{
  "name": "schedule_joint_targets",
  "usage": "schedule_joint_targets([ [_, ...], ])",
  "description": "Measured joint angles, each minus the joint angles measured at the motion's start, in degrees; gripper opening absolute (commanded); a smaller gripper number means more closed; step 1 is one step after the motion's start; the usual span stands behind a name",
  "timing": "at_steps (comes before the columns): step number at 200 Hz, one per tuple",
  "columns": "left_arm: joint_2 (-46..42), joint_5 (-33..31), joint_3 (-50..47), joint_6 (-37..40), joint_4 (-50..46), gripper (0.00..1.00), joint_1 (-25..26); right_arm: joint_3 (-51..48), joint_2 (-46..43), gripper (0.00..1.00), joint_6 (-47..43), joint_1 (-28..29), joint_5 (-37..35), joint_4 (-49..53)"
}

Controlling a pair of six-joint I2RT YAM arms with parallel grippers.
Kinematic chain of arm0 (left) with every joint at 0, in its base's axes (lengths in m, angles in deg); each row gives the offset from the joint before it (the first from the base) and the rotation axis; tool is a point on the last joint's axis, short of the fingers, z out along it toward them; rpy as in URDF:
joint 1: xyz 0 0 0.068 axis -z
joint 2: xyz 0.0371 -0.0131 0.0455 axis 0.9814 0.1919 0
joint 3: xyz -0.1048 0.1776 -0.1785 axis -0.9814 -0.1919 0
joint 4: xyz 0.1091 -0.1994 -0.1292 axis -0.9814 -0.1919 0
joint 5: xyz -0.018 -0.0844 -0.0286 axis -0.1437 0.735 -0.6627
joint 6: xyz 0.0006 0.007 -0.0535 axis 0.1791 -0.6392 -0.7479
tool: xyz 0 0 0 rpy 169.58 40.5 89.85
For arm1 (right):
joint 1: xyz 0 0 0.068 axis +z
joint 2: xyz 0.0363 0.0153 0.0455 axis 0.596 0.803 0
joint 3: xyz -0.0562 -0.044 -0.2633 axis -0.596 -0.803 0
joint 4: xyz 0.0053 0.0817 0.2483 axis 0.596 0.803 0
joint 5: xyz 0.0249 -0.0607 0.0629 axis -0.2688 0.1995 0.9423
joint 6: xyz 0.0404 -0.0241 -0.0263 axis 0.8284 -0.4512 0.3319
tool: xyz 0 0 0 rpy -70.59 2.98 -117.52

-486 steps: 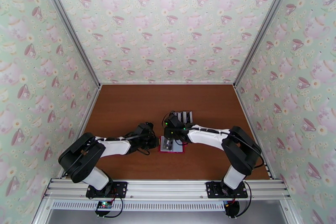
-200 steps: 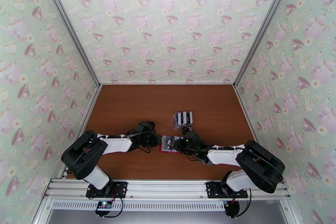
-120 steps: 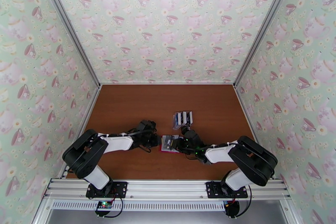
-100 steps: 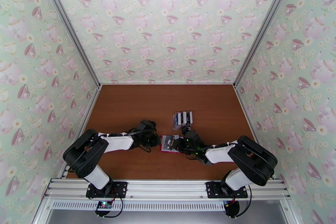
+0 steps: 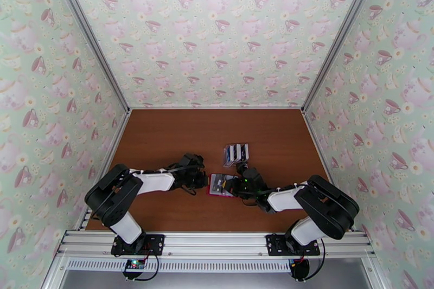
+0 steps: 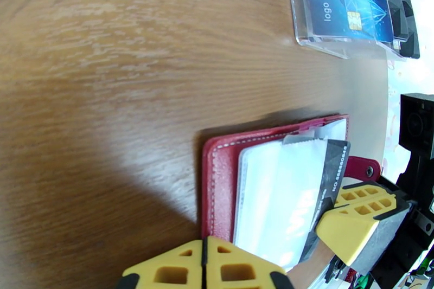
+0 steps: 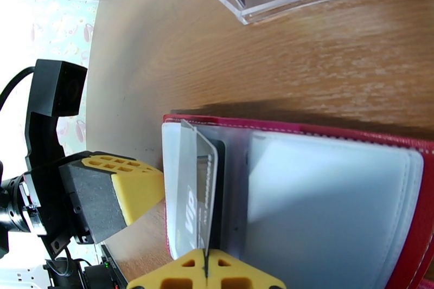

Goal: Put the credit cards into the card holder

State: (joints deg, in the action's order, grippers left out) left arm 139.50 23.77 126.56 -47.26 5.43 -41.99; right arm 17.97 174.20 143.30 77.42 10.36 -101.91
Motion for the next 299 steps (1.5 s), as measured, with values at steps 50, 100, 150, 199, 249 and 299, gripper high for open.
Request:
schedule_joint_targets([
  [50, 0.3, 0.0, 0.3, 0.0, 0.0, 0.05, 0.0, -0.9, 0.0, 0.00, -1.2, -0.8, 1.8, -0.1],
  [100, 0.6, 0.1, 0.5, 0.0, 0.0, 0.05, 0.0, -1.2, 0.1, 0.04, -2.0, -1.2, 2.6, -0.3],
  [150, 0.5, 0.1, 0.4, 0.0, 0.2, 0.05, 0.0, -0.3, 3.0, 0.10, -1.9, -1.4, 4.3, -2.8],
  [199, 0.2, 0.1, -0.6, -0.3, 1.7, 0.05, 0.1, 1.9, 3.2, 0.12, -2.4, -1.4, 4.8, 0.4],
  [249, -0.3, 0.0, -2.4, -1.2, 4.9, 0.05, 0.2, 4.8, 3.0, 0.28, -3.3, -1.4, 4.9, 5.5],
  [299, -0.7, -0.2, -4.2, -2.4, 8.3, 0.04, 0.3, 7.9, -4.7, 0.38, -5.8, -0.2, -0.3, 21.4],
])
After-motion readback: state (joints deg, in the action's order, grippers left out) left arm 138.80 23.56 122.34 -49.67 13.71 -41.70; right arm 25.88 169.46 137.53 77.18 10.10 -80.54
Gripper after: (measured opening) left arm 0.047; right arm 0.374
